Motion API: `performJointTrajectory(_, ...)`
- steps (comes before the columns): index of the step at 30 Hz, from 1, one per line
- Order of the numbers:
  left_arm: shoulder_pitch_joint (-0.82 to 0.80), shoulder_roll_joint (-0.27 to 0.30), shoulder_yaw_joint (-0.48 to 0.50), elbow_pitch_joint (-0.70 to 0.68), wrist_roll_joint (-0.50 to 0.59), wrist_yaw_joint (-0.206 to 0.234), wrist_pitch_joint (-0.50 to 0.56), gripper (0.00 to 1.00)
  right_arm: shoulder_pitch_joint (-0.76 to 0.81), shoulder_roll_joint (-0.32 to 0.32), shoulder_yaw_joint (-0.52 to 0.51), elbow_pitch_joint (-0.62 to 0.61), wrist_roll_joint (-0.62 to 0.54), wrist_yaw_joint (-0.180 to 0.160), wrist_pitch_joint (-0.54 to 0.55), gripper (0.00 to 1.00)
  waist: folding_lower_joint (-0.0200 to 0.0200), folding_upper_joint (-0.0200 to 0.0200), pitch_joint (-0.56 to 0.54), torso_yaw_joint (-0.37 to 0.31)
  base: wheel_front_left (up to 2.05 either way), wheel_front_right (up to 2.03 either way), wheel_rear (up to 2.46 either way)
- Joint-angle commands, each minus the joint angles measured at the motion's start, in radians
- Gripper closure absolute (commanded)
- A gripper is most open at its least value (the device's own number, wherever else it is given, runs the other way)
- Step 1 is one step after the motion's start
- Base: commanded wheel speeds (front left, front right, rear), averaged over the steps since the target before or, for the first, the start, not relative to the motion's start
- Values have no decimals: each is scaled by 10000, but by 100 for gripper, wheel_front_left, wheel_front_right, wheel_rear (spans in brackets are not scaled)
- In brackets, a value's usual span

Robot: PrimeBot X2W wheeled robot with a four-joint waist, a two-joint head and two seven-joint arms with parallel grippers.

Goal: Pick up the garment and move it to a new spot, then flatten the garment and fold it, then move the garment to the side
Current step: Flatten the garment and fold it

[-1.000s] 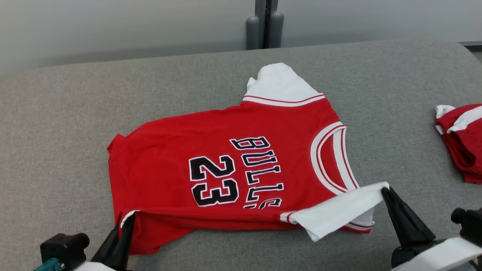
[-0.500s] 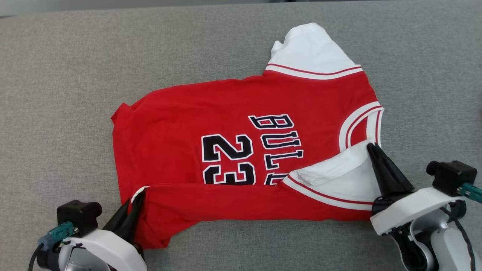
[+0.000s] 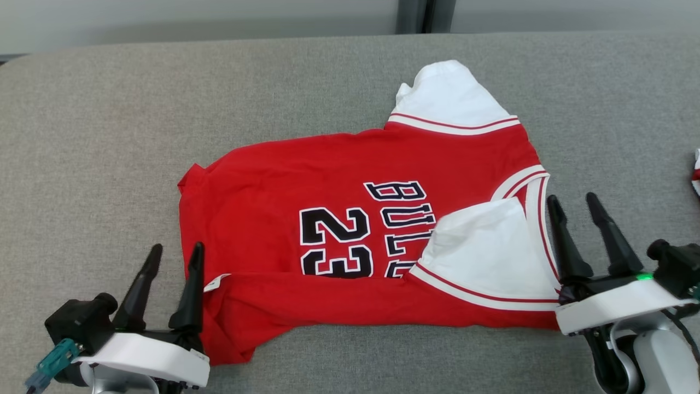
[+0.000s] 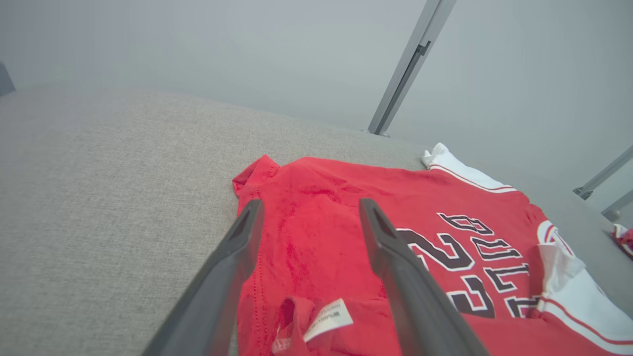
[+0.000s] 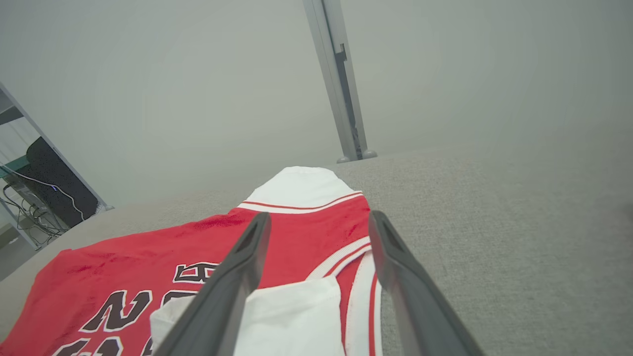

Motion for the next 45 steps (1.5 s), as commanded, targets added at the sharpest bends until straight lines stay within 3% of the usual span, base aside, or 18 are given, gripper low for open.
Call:
performJointTrajectory(1,-178,-39,133,89,219,-25,-440,0,156,-29,-207,-179,-292,-2,-212,0,1,-1,-228,-18,0,0,0)
performJointTrajectory(6,-502,-273,337,299,1059,93,-1517,0,799,168,-898,-915,-1260,-2,-485,0,1,-1,-816,-42,0,0,0)
performJointTrajectory(18,145,-416,1030,441,2478,21,-1676,0,2186,528,-1697,-1866,-2335,-2,-79,0,1,-1,-1554,-256,0,0,0)
performJointTrajectory(37,607,-657,1198,713,2643,-366,-1679,0,2518,766,-1812,-2105,-2374,-2,290,0,1,-1,-1725,-219,0,0,0)
performJointTrajectory(45,660,-756,833,989,2416,-532,-1209,0,2668,801,-1656,-1382,-2256,-2,508,0,1,-1,-1499,-77,0,0,0)
